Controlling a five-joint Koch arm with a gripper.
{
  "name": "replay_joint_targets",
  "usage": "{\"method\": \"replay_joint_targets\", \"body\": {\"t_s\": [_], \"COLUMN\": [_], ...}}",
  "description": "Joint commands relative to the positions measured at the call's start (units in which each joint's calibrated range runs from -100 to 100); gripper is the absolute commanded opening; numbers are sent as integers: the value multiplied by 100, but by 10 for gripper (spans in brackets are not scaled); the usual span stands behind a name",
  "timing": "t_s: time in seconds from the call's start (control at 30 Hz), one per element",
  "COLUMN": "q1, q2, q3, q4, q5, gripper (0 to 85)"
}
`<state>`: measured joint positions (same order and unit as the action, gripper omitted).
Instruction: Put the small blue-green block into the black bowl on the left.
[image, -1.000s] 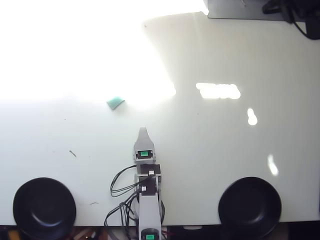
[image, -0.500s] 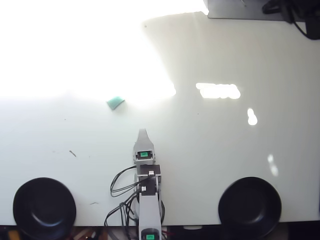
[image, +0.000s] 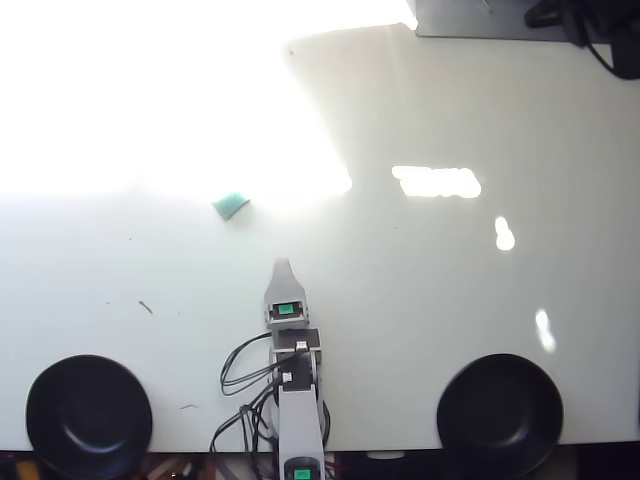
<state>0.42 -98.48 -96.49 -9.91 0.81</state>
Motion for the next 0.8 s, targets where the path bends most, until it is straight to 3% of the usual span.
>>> {"method": "replay_joint_targets", "body": {"t_s": [0.0, 0.43, 0.77], "q1": [24, 679, 884], "q2": [-109, -23, 1905], "q3": [416, 1830, 3559], "q4": [-383, -999, -1258], "q5": [-39, -39, -39], "gripper": [464, 463, 463]}}
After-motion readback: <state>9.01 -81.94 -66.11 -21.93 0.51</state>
